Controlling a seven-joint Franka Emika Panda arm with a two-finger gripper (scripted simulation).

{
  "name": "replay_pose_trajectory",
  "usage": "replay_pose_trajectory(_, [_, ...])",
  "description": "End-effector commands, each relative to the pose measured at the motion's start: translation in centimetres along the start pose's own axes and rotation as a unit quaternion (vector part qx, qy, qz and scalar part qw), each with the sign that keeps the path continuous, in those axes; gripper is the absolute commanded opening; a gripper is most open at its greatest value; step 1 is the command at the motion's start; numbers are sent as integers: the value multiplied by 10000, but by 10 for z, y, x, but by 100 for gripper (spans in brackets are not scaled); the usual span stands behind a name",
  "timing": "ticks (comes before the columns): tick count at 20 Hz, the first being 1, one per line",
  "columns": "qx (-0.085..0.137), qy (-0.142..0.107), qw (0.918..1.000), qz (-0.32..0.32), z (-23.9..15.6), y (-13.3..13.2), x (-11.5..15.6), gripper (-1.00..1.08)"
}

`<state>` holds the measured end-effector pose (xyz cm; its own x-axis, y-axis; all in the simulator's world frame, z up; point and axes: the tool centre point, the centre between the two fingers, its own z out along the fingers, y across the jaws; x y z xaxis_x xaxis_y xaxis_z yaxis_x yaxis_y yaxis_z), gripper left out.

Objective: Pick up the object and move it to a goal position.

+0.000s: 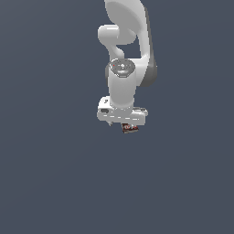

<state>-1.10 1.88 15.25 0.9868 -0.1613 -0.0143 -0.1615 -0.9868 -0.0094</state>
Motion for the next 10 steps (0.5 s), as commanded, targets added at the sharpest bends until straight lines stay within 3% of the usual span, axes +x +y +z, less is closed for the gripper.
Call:
replay_pose_trajectory(1, [6,-1,9996,276,5,-3,-4,100])
replay_pose_trajectory(10, [21,-3,9904,1385,23,-15,-19,100])
